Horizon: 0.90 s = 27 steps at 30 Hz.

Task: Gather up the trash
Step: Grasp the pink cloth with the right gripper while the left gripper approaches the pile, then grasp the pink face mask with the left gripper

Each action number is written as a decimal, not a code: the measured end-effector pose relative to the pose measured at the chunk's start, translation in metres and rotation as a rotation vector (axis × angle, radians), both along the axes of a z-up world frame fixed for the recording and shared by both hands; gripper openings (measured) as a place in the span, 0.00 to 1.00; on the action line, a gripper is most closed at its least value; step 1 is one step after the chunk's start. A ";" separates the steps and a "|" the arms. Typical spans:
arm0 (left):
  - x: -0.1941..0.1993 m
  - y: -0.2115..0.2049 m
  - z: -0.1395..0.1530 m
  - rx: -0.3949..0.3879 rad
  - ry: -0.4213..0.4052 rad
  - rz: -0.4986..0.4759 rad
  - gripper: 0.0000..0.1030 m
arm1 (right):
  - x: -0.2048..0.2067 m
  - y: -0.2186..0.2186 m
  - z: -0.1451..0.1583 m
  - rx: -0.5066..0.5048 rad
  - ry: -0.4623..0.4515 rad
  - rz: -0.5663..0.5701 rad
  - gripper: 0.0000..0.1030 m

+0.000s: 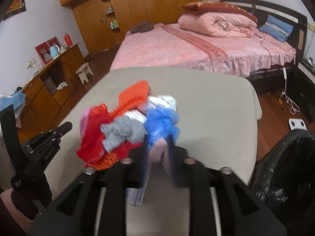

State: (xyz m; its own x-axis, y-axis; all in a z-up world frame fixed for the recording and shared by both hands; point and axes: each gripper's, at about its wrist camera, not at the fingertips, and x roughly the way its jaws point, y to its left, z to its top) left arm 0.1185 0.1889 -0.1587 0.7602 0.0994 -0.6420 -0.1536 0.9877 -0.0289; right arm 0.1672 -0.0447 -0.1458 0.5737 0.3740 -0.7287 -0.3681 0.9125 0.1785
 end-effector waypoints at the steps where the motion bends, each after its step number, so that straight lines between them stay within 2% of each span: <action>1: 0.000 0.000 -0.002 -0.006 0.007 -0.001 0.01 | 0.000 -0.001 -0.003 -0.010 0.003 -0.016 0.46; 3: 0.002 0.000 -0.005 -0.008 0.011 -0.005 0.08 | 0.001 -0.004 -0.011 -0.023 0.011 -0.035 0.57; 5: 0.003 -0.001 -0.009 0.001 0.020 -0.006 0.24 | 0.005 -0.004 -0.019 -0.025 0.026 -0.048 0.64; 11: 0.005 0.000 -0.015 0.010 0.029 -0.007 0.35 | 0.018 0.011 -0.036 0.009 0.090 -0.021 0.64; 13: 0.005 0.002 -0.016 0.015 0.031 -0.002 0.35 | 0.022 0.020 -0.044 -0.021 0.111 -0.008 0.64; 15: 0.005 0.004 -0.018 0.008 0.036 0.002 0.35 | 0.024 0.023 -0.053 -0.019 0.137 0.000 0.48; 16: 0.005 0.006 -0.018 0.008 0.035 0.003 0.35 | 0.024 0.021 -0.054 -0.009 0.136 0.001 0.46; 18: 0.006 0.007 -0.019 0.009 0.034 0.000 0.35 | 0.023 0.018 -0.051 -0.004 0.130 0.002 0.28; 21: 0.010 0.006 -0.021 0.004 0.038 -0.019 0.27 | 0.021 0.008 -0.046 0.020 0.129 -0.007 0.26; 23: 0.014 0.004 -0.022 0.011 0.038 -0.024 0.13 | 0.019 0.003 -0.040 0.021 0.114 -0.020 0.26; 25: 0.019 0.005 -0.024 0.005 0.041 -0.017 0.04 | 0.016 -0.001 -0.033 0.028 0.096 -0.027 0.26; 27: 0.019 0.008 -0.023 0.000 0.034 -0.001 0.00 | 0.010 -0.003 -0.023 0.031 0.069 -0.021 0.26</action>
State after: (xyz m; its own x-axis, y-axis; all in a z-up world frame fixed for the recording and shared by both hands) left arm 0.1376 0.1970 -0.1812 0.7383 0.0982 -0.6673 -0.1531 0.9879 -0.0240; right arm 0.1770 -0.0473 -0.1688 0.5304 0.3854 -0.7551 -0.3347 0.9135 0.2312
